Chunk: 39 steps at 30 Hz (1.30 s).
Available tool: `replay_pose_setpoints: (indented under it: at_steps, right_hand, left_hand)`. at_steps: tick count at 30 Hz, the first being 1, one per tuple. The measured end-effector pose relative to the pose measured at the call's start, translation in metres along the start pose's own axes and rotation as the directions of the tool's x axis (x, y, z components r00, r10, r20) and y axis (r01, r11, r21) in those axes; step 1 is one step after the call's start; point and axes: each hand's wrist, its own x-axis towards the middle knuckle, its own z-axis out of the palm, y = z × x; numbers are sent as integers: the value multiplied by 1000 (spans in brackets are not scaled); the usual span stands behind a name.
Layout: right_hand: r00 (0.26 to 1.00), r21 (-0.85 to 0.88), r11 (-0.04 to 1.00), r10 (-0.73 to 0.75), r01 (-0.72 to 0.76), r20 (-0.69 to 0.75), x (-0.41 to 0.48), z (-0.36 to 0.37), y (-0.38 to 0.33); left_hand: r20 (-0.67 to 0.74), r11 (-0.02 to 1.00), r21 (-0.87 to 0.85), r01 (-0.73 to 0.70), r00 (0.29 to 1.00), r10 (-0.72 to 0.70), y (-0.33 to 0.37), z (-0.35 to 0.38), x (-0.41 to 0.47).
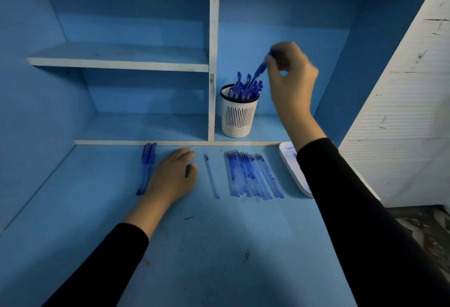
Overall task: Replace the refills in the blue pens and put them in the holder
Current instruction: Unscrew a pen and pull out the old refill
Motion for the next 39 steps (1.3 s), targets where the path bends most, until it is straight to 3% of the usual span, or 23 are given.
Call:
replay_pose_setpoints:
  at_steps: [6, 8, 12, 15, 18, 21, 24, 29, 34, 39]
  right_hand:
    - [920, -278, 960, 74, 39, 385, -10, 27, 36]
    - [915, -293, 955, 73, 51, 397, -20, 27, 39]
    - [957, -231, 973, 54, 14, 284, -53, 16, 23]
    - [946, -146, 988, 86, -41, 312, -95, 16, 1]
    - [882, -81, 985, 170, -150, 439, -138, 29, -20]
    - [734, -72, 968, 229, -240, 639, -169, 49, -38]
    - [624, -47, 973, 182, -226, 760, -188, 73, -53]
    - [579, -33, 984, 131, -176, 805, -194, 105, -62]
    - [525, -60, 976, 163, -207, 836, -194, 125, -59]
    - [526, -103, 966, 218, -239, 822, -187, 124, -53]
  left_hand:
    - [-59, 1000, 2, 9, 998, -9, 1, 1, -2]
    - [-69, 1000, 15, -4, 998, 5, 1, 1, -3]
    - [-89, 999, -5, -35, 995, 35, -1, -5, -13]
    - [-144, 998, -48, -40, 989, 33, -10, -19, -25]
    - [-205, 997, -75, -28, 979, 12, -32, -36, -33]
    - [-230, 998, -65, 21, 973, -36, -61, -49, -41]
    - [-199, 994, -64, 91, 975, -102, -86, -55, -46]
    - [-94, 983, -159, 95, 989, -111, -94, -56, -52]
    - [-63, 991, -99, 91, 993, -97, -92, -56, -54]
    - [-54, 996, -40, 81, 995, -83, -87, -56, -55]
